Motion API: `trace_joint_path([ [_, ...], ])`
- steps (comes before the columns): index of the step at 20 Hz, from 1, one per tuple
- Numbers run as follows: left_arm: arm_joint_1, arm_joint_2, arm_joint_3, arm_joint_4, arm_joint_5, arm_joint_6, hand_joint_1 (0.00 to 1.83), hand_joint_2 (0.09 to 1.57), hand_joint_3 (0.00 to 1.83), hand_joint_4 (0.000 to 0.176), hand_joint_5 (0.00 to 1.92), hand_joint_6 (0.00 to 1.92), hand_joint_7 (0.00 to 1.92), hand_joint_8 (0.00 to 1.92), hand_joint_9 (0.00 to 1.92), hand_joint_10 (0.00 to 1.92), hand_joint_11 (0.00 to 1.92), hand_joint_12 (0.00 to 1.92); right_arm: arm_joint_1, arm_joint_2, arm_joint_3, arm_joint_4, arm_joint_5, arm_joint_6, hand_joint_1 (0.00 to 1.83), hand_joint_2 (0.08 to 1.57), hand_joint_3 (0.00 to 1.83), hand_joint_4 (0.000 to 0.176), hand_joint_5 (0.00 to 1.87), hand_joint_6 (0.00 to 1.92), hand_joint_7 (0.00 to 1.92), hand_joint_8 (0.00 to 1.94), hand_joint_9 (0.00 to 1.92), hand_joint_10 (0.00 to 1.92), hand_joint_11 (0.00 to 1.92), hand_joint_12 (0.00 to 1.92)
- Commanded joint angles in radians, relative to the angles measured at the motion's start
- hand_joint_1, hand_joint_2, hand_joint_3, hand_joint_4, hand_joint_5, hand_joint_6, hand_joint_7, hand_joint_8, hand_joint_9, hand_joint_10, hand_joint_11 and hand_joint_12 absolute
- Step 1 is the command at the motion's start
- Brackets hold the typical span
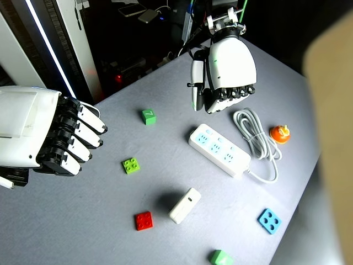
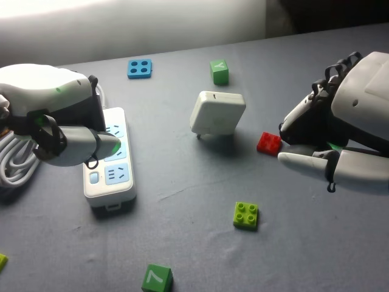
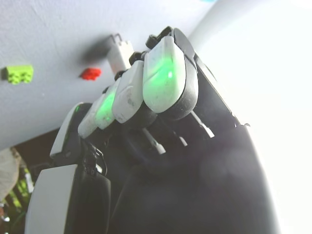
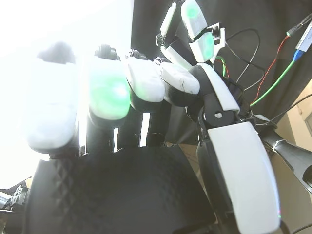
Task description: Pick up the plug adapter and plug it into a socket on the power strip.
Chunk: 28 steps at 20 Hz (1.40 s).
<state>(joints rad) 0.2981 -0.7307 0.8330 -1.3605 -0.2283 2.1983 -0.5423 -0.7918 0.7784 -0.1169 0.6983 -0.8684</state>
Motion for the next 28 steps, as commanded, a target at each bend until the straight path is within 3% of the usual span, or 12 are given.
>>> trace_joint_path([
  [1,-0.007,0.011,0.000,0.015,-0.026,-0.001,0.00,1.04,0.20,0.000,0.00,0.00,0.00,0.01,0.00,0.01,0.00,0.00,0.001,-0.001,0.005,0.007,0.114,0.001,0.00,0.95,0.13,0.000,0.17,0.07,0.17,0.06,0.14,0.08,0.00,0.64],
  [2,-0.007,0.011,0.000,0.014,-0.027,-0.001,0.00,1.04,0.20,0.000,0.00,0.00,0.00,0.01,0.00,0.01,0.00,0.00,0.001,-0.004,0.011,0.007,0.114,0.001,0.00,0.95,0.13,0.000,0.17,0.07,0.17,0.06,0.14,0.08,0.00,0.64],
  [4,-0.007,0.011,0.000,0.014,-0.027,-0.002,0.00,1.13,0.01,0.000,0.00,0.00,0.00,0.00,0.00,0.00,0.00,0.00,-0.001,-0.007,0.021,0.007,0.114,0.001,0.00,1.01,0.02,0.000,0.18,0.00,0.19,0.00,0.17,0.01,0.00,0.63],
  [9,0.003,0.014,-0.010,-0.030,-0.056,-0.002,0.00,1.14,0.01,0.000,0.00,0.00,0.00,0.00,0.00,0.00,0.00,0.00,-0.004,-0.008,0.033,0.006,0.099,0.008,0.00,1.03,0.01,0.000,0.17,0.00,0.17,0.00,0.15,0.00,0.00,0.58],
  [14,0.066,0.040,-0.074,-0.145,-0.125,-0.001,0.00,1.13,0.01,0.000,0.00,0.00,0.00,0.00,0.00,0.00,0.00,0.00,0.080,-0.039,0.064,0.006,-0.003,0.007,0.06,1.06,0.00,0.000,0.17,0.00,0.19,0.00,0.19,0.01,0.00,0.71],
  [19,0.094,0.032,-0.132,-0.252,-0.198,-0.001,0.00,1.15,0.01,0.000,0.00,0.00,0.00,0.00,0.00,0.00,0.00,0.00,0.168,-0.102,0.144,0.006,-0.173,0.061,0.40,1.09,0.01,0.000,0.16,0.00,0.17,0.00,0.18,0.00,0.00,0.70],
  [21,0.103,0.023,-0.139,-0.256,-0.198,-0.001,0.00,1.15,0.01,0.000,0.00,0.00,0.00,0.00,0.00,0.00,0.00,0.00,0.213,-0.141,0.198,0.013,-0.245,0.080,0.54,1.12,0.01,0.000,0.15,0.00,0.16,0.00,0.16,0.00,0.00,0.71],
  [26,0.143,-0.011,-0.136,-0.254,-0.219,-0.001,0.00,1.15,0.01,0.000,0.00,0.00,0.00,0.00,0.00,0.00,0.00,0.00,0.345,-0.257,0.343,0.199,-0.460,0.080,0.95,1.15,0.01,0.000,0.12,0.00,0.14,0.00,0.17,0.00,0.00,0.64],
  [28,0.160,-0.025,-0.131,-0.252,-0.230,-0.002,0.00,1.15,0.01,0.000,0.00,0.00,0.00,0.00,0.00,0.00,0.00,0.00,0.374,-0.298,0.396,0.245,-0.526,0.080,1.00,1.17,0.00,0.000,0.16,0.01,0.18,0.01,0.21,0.01,0.00,0.77],
])
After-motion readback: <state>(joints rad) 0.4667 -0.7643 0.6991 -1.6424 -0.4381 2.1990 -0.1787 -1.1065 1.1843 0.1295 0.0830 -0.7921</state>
